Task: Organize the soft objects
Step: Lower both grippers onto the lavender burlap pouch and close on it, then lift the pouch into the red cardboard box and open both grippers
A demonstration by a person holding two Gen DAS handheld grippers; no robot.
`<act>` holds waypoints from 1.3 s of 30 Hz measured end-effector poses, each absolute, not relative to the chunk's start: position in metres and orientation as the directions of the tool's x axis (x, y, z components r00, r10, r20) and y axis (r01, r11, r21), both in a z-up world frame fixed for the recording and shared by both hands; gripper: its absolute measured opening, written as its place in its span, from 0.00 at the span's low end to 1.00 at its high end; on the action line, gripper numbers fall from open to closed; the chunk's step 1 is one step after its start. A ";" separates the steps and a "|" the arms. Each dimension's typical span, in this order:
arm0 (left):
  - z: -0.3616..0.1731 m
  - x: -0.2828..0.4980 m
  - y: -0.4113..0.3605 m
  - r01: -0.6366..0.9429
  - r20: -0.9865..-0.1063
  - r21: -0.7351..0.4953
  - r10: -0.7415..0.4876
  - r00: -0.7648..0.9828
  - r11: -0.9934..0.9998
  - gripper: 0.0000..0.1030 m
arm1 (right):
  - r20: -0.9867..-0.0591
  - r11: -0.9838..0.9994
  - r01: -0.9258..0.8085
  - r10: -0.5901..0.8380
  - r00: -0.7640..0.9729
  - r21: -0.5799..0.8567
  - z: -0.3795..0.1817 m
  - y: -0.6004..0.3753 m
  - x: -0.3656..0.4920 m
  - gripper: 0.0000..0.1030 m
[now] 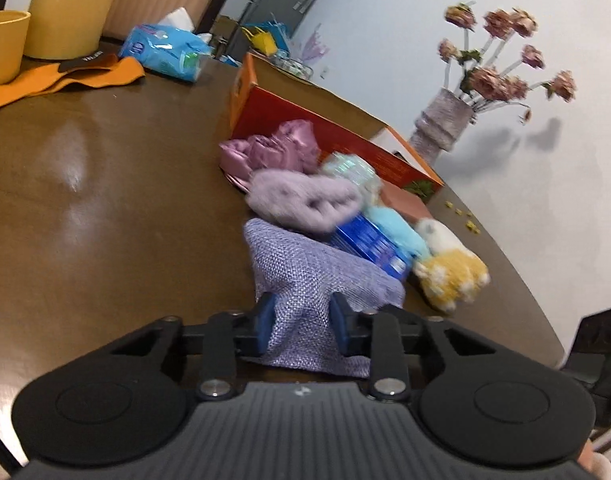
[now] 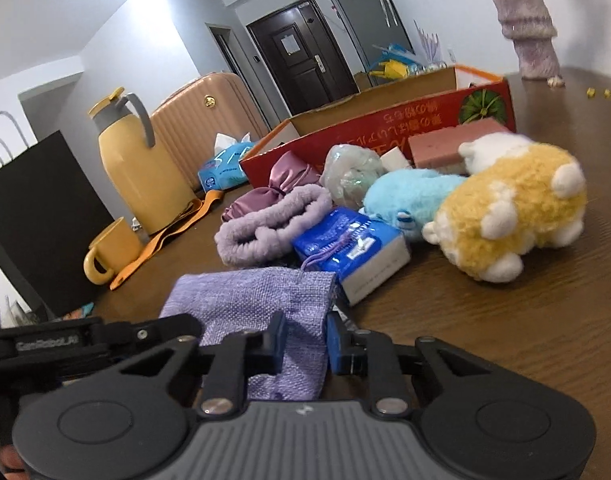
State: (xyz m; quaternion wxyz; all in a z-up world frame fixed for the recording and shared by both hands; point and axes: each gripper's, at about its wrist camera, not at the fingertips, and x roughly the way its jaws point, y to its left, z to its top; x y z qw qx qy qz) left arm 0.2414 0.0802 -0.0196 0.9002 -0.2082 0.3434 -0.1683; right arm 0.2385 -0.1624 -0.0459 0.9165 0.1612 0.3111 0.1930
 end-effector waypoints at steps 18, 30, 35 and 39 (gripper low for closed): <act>0.014 0.185 0.024 0.339 -0.488 -0.416 -0.522 0.700 0.844 0.08 | -0.442 0.900 -0.237 0.392 0.807 0.366 -0.029 -0.216 0.170 0.04; 0.113 0.337 0.017 0.414 -0.368 -0.316 -0.513 0.776 0.854 0.07 | -0.345 0.857 -0.377 0.493 0.799 0.351 0.082 -0.224 0.318 0.02; 0.138 0.467 0.024 0.355 -0.450 -0.319 -0.470 0.759 0.879 0.07 | -0.406 0.874 -0.381 0.479 0.778 0.300 0.125 -0.201 0.456 0.02; 0.108 0.569 0.032 0.255 -0.555 -0.297 -0.384 0.738 0.920 0.07 | -0.532 0.896 -0.342 0.444 0.721 0.284 0.111 -0.173 0.572 0.02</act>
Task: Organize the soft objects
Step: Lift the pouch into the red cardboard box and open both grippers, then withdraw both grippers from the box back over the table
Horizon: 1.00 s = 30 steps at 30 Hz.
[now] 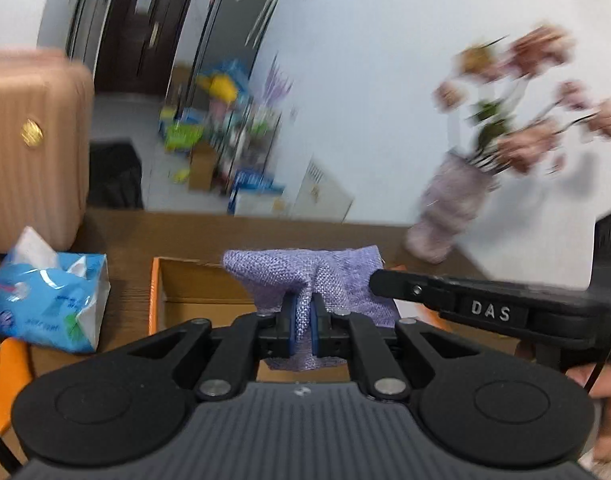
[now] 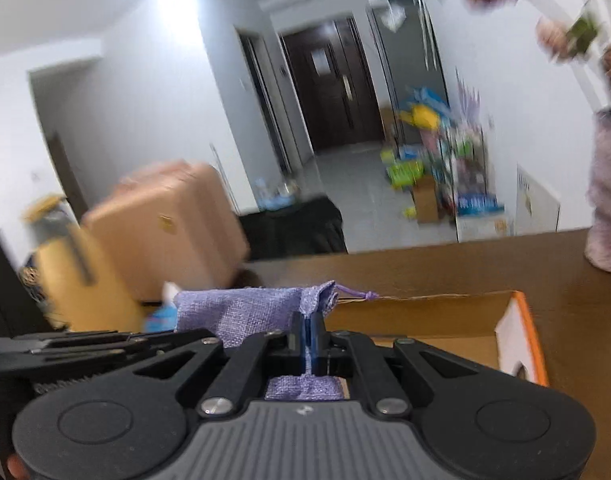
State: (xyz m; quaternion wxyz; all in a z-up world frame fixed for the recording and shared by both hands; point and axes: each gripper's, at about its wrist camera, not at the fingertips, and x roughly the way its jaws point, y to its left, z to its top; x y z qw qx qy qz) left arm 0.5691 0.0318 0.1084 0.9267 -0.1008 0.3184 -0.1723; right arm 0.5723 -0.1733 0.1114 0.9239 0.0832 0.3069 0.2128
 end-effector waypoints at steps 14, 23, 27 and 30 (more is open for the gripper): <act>0.048 0.649 0.057 0.159 -0.685 -0.163 -0.228 0.692 0.974 0.32 | -0.715 0.913 -0.273 0.407 0.568 0.302 0.026 -0.138 0.695 0.31; 0.132 0.592 0.057 0.148 -0.630 -0.073 -0.160 0.760 0.986 0.55 | -0.639 0.946 -0.231 0.324 0.698 0.226 0.120 -0.200 0.632 0.45; 0.176 0.553 0.052 0.111 -0.589 -0.009 -0.095 0.803 0.994 0.71 | -0.602 0.959 -0.223 0.282 0.747 0.173 0.171 -0.224 0.587 0.58; 0.206 0.521 0.051 0.110 -0.546 -0.022 -0.104 0.831 0.994 0.85 | -0.561 0.966 -0.237 0.255 0.787 0.107 0.203 -0.239 0.549 0.88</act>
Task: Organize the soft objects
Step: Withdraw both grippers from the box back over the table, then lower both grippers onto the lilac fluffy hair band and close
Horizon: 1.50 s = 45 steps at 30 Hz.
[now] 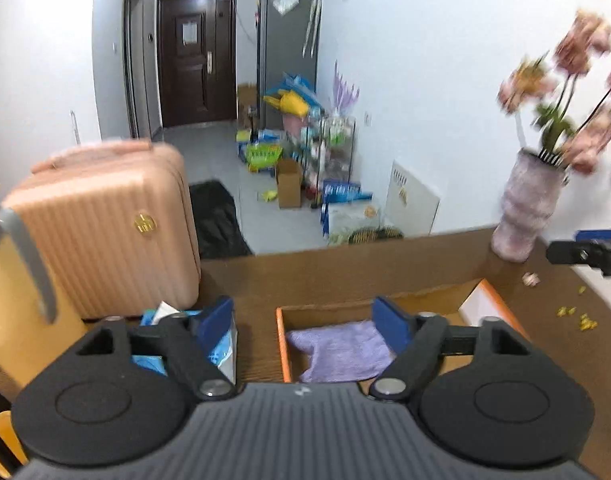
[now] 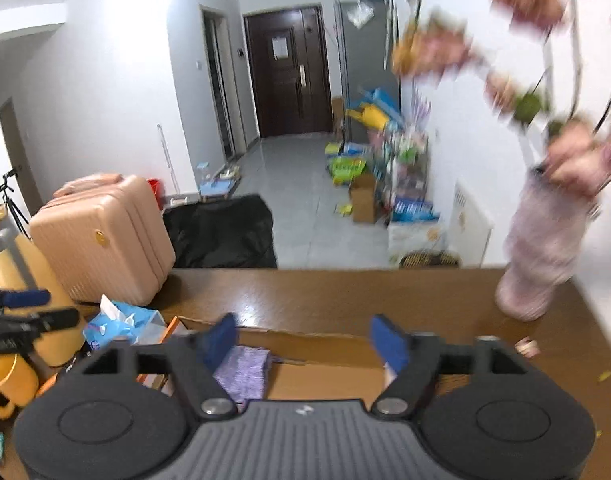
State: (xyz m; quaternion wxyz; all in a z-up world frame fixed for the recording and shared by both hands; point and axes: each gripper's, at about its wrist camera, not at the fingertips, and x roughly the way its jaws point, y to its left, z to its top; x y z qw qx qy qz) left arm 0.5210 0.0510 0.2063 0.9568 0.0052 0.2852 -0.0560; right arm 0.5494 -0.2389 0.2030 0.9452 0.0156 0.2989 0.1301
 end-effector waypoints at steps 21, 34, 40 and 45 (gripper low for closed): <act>0.179 0.295 0.040 0.041 -0.223 0.046 -0.030 0.974 0.998 1.00 | -0.253 0.964 -0.258 0.266 0.930 0.063 0.193 -0.262 0.323 1.00; 0.058 0.145 0.059 0.093 -0.214 -0.044 -0.100 0.972 0.995 1.00 | -0.207 0.966 -0.258 0.251 0.946 -0.010 0.070 -0.244 0.151 1.00; 0.036 0.139 0.056 0.088 -0.235 0.013 -0.083 0.969 0.996 1.00 | -0.223 0.964 -0.263 0.263 0.939 0.028 0.028 -0.235 0.126 1.00; 0.020 0.152 0.047 0.119 -0.278 0.024 -0.108 0.954 0.993 1.00 | -0.213 0.963 -0.264 0.267 0.940 0.047 0.003 -0.231 0.123 1.00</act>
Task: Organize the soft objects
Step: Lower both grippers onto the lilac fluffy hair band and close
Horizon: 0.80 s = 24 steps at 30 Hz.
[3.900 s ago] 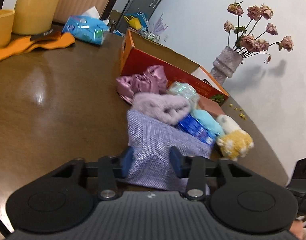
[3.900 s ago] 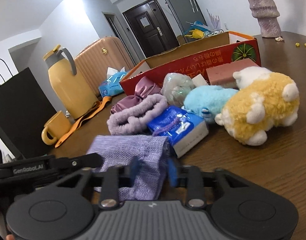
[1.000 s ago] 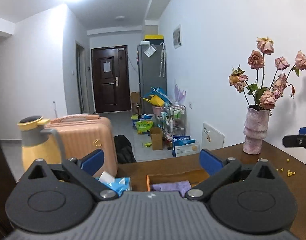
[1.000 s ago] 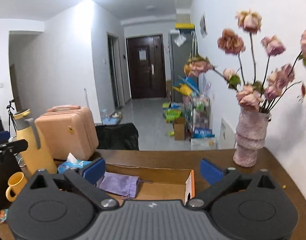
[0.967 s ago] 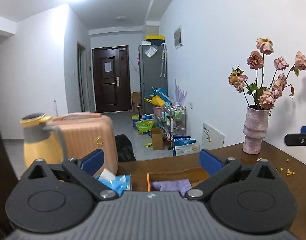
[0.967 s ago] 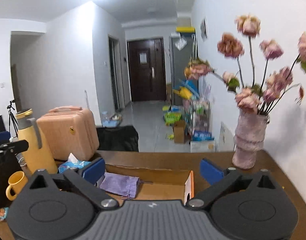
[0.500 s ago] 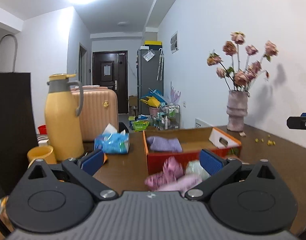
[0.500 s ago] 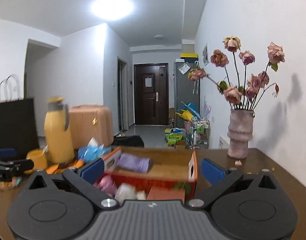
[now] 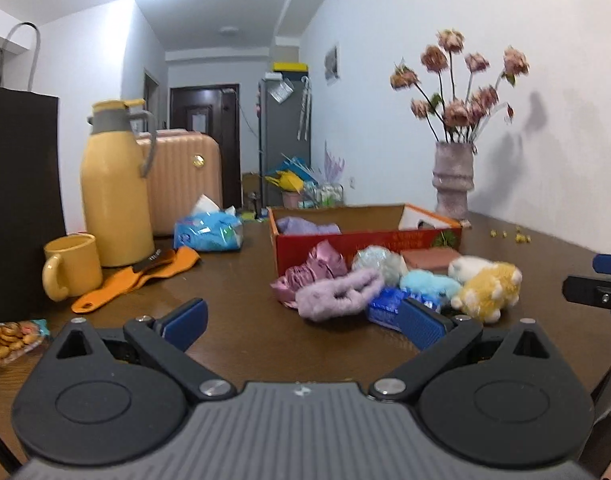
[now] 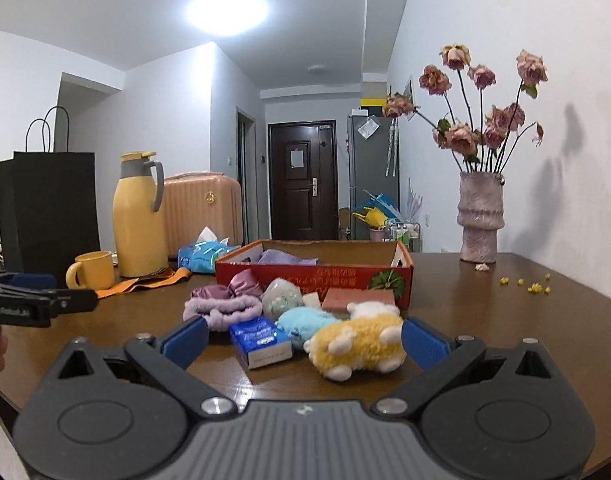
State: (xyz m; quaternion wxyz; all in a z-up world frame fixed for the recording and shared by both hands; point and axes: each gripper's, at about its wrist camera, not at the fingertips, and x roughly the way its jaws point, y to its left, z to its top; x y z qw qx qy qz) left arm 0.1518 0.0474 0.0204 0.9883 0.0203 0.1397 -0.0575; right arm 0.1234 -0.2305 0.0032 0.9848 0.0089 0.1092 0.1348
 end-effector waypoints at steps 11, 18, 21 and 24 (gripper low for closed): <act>0.001 0.218 0.034 0.162 -0.416 -0.035 -0.162 0.895 0.986 1.00 | -0.332 0.944 -0.319 0.330 0.883 0.088 -0.007 -0.218 0.191 0.79; -0.002 0.274 0.038 0.140 -0.455 -0.129 -0.184 0.871 0.982 0.84 | -0.385 0.916 -0.384 0.399 0.832 0.119 -0.003 -0.192 0.254 0.60; -0.004 0.299 0.047 0.115 -0.486 -0.190 -0.195 0.852 0.975 0.75 | -0.402 0.897 -0.417 0.439 0.804 0.146 -0.001 -0.179 0.287 0.60; -0.007 0.318 0.061 0.133 -0.507 -0.300 -0.275 0.817 0.945 0.76 | -0.436 0.882 -0.424 0.470 0.767 0.204 -0.002 -0.165 0.323 0.60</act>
